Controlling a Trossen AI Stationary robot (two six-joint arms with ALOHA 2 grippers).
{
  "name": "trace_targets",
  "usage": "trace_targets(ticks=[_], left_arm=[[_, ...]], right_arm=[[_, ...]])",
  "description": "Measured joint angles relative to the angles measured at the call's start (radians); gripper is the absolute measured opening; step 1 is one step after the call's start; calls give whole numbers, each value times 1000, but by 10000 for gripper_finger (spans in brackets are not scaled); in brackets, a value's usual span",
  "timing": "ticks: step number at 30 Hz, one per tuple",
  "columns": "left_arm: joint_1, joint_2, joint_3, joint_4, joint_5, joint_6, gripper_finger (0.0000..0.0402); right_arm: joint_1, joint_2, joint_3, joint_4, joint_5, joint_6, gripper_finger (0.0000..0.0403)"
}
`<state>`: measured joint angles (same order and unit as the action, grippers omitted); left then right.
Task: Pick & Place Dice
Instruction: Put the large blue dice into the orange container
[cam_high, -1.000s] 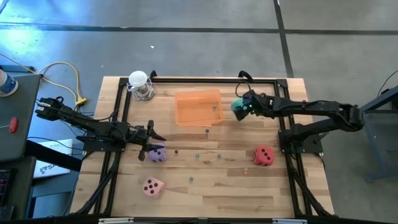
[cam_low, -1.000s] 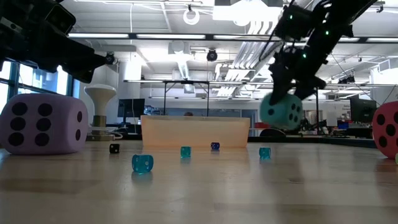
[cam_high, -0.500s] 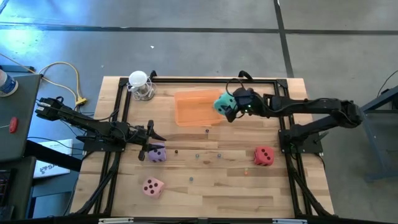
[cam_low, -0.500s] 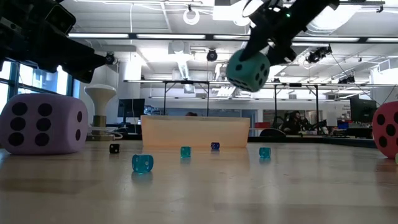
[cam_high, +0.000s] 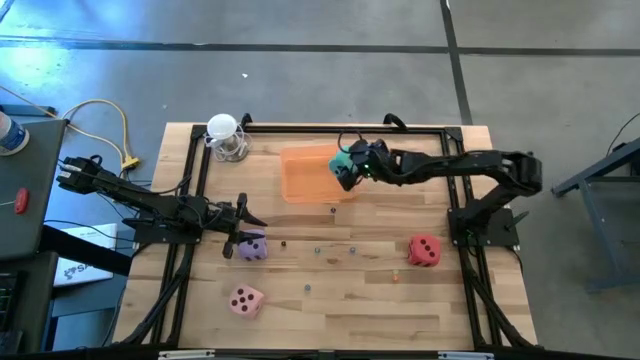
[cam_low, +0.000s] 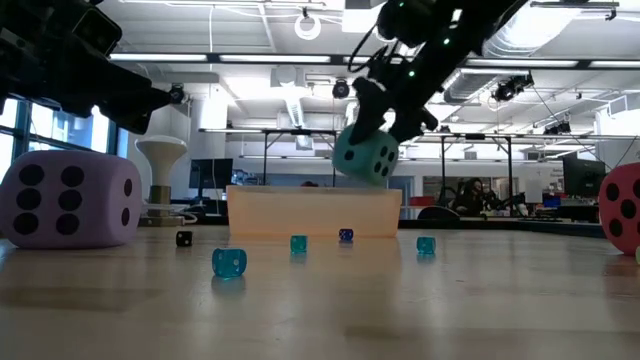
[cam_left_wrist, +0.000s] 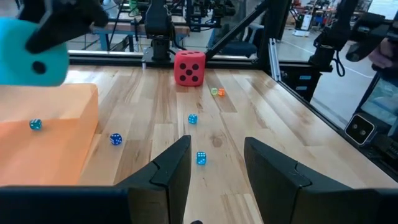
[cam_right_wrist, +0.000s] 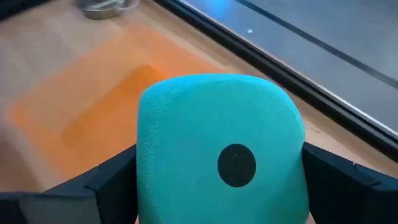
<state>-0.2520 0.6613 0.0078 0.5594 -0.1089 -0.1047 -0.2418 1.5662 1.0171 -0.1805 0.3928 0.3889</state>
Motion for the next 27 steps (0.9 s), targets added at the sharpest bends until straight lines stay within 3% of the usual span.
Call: trace_targets(ticks=[11, 19, 27], left_arm=[[0, 0, 0, -4, 0, 0, 145], [0, 0, 0, -6, 0, 0, 145], [0, 0, 0, -6, 0, 0, 145]], right_arm=[[-9, 153, 90, 13, 105, 9, 343], [-10, 162, 90, 14, 129, -1, 393], [-10, 162, 90, 17, 125, -1, 390]])
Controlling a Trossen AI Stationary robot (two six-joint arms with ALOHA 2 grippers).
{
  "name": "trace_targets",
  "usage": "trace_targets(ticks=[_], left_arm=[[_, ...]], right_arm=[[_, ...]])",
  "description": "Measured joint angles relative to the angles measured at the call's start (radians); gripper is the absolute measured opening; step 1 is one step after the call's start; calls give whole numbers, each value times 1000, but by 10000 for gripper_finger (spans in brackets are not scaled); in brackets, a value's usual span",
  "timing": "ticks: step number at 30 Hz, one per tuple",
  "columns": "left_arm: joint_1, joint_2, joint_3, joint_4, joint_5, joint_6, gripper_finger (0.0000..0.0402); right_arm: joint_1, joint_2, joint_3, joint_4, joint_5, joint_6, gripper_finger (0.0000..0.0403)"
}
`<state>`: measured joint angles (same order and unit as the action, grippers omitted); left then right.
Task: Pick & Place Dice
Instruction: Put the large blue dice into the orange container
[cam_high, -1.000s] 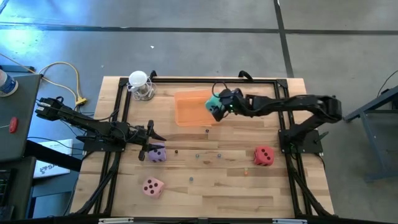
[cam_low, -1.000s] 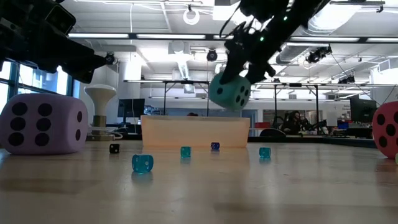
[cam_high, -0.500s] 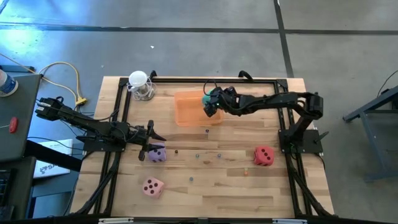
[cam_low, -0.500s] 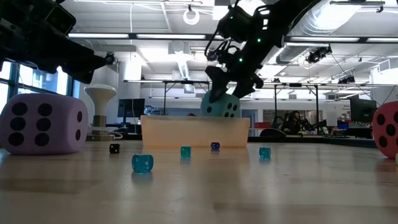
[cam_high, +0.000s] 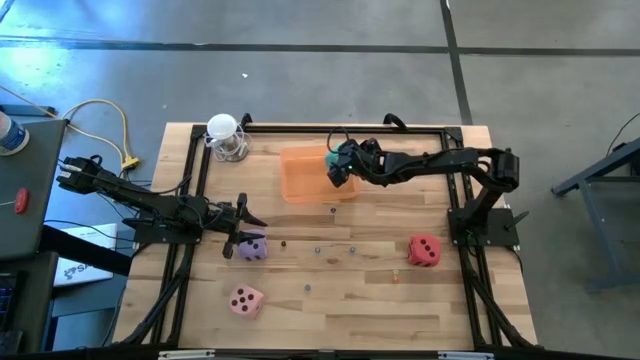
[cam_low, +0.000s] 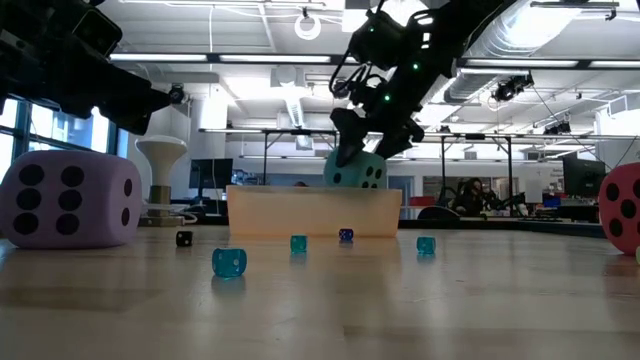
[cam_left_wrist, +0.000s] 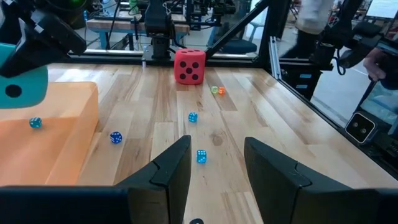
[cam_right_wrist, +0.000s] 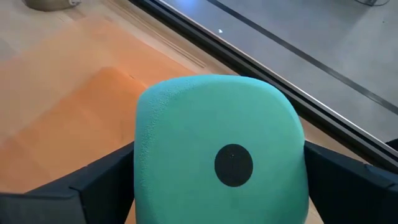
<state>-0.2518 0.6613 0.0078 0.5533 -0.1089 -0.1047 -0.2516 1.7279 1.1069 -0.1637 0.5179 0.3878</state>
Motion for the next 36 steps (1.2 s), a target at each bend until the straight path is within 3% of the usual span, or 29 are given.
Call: trace_targets(ticks=[9, 30, 36], left_arm=[[0, 0, 0, -1, 0, 0, 145], [0, 0, 0, -15, 0, 0, 145], [0, 0, 0, -16, 0, 0, 145]], right_arm=[[0, 0, 0, 47, -97, -51, 396], [0, -2, 0, 63, -104, -133, 400], [0, -2, 0, 46, -184, -215, 400]])
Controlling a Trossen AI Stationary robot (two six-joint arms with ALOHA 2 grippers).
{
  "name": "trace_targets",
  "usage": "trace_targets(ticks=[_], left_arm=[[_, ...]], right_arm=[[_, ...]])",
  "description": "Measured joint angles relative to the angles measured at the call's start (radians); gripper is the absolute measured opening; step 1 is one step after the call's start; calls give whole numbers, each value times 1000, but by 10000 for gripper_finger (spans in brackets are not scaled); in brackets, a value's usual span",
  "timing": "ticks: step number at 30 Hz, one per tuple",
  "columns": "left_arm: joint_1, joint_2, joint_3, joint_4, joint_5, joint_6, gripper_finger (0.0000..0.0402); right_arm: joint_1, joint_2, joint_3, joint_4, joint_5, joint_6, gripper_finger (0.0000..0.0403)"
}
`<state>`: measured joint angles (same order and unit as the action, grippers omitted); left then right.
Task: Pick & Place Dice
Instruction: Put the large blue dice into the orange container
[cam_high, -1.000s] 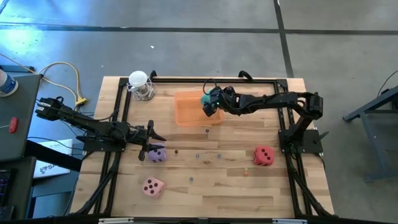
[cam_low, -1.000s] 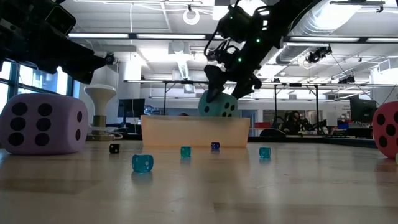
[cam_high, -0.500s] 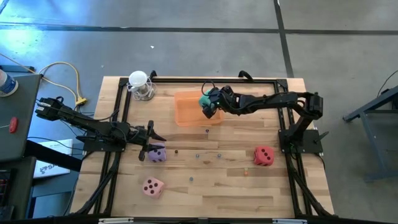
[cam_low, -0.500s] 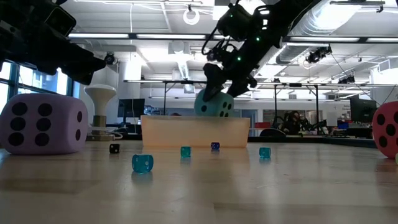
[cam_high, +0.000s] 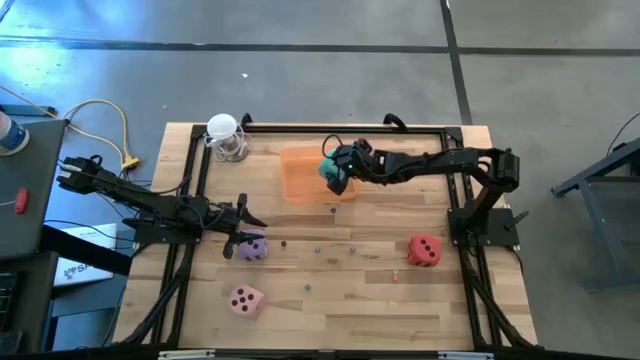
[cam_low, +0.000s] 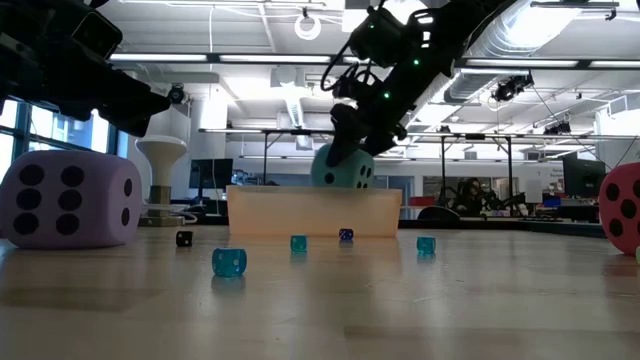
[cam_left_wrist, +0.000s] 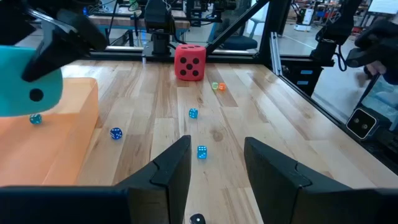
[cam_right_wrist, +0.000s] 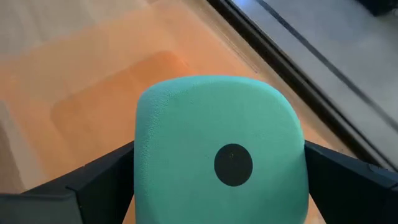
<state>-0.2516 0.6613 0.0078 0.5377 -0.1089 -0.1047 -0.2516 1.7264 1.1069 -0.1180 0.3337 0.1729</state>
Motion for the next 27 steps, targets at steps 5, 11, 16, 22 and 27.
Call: trace_targets(ticks=[5, 11, 16, 22, 27], left_arm=[[0, 0, 0, 0, 0, 0, 145], [0, 0, 0, 0, 0, 0, 145], [0, 0, 0, 0, 0, 0, 145], [0, 0, 0, 0, 0, 0, 145], [0, 0, 0, 0, 0, 0, 145]], right_arm=[[-11, 0, 0, 0, 48, 7, 400], [-33, 0, 0, -65, 33, -183, 400], [-45, 0, -1, -123, 29, -223, 400], [-50, 0, -1, -137, 31, -230, 400], [-29, 0, -1, -128, 12, -243, 400]])
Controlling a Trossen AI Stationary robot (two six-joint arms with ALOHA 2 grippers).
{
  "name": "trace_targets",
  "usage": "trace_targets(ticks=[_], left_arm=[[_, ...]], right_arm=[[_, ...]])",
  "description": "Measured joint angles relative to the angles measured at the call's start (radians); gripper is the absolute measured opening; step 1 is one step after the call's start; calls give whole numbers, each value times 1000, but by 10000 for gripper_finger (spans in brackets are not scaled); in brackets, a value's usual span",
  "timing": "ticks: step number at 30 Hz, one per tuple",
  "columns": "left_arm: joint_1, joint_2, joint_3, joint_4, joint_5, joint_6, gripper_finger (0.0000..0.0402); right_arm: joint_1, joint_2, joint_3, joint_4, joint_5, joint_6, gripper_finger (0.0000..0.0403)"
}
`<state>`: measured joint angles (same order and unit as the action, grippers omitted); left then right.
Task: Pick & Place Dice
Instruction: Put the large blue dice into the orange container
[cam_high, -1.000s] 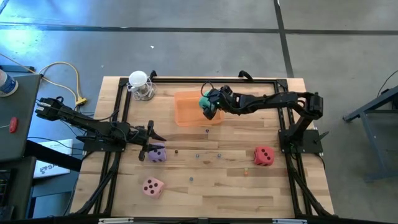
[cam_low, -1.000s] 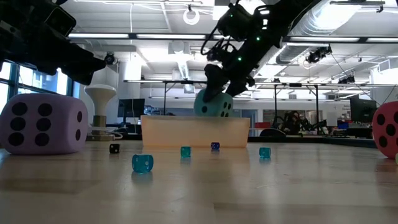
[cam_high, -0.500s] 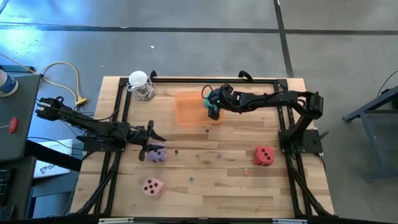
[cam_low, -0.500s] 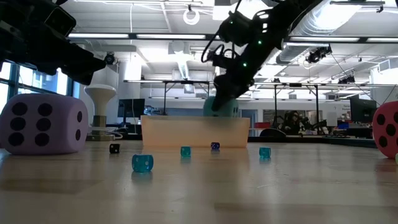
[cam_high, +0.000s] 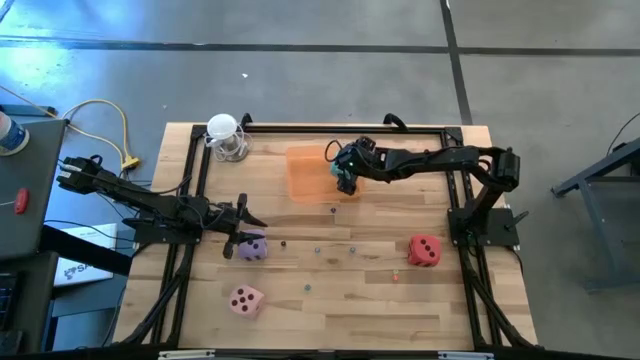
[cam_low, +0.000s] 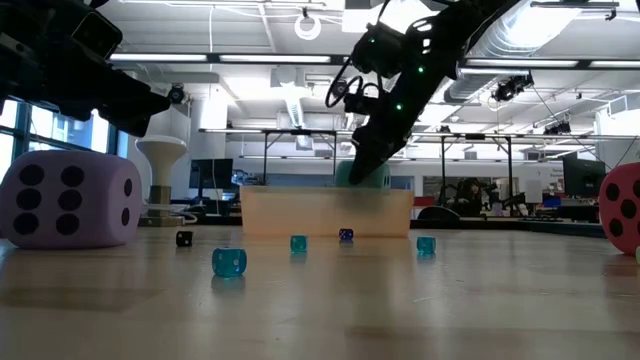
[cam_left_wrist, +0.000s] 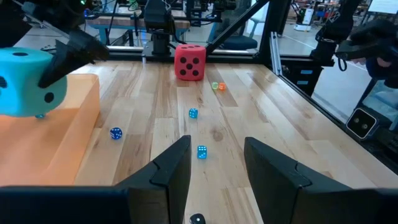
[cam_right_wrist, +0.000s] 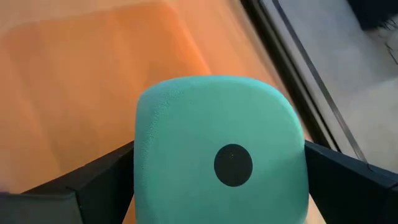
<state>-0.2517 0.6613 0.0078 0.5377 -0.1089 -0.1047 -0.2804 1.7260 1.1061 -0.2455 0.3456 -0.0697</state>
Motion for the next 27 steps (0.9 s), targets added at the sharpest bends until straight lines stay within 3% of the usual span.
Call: trace_targets(ticks=[4, 9, 16, 21, 27], left_arm=[[8, 0, 0, 12, -25, 25, 145], [39, 0, 0, 157, -128, 108, 145], [108, 60, 17, 358, -132, 231, 145], [173, 199, 85, 402, -132, 242, 145], [267, 461, 225, 557, -131, 257, 145]], right_arm=[[25, 0, 0, 17, -24, -38, 400], [34, 0, 0, 23, -35, -40, 400], [35, 0, 0, 88, -98, -66, 400], [35, 0, 0, 157, -140, -80, 400], [36, 0, 0, 156, -139, -86, 400]])
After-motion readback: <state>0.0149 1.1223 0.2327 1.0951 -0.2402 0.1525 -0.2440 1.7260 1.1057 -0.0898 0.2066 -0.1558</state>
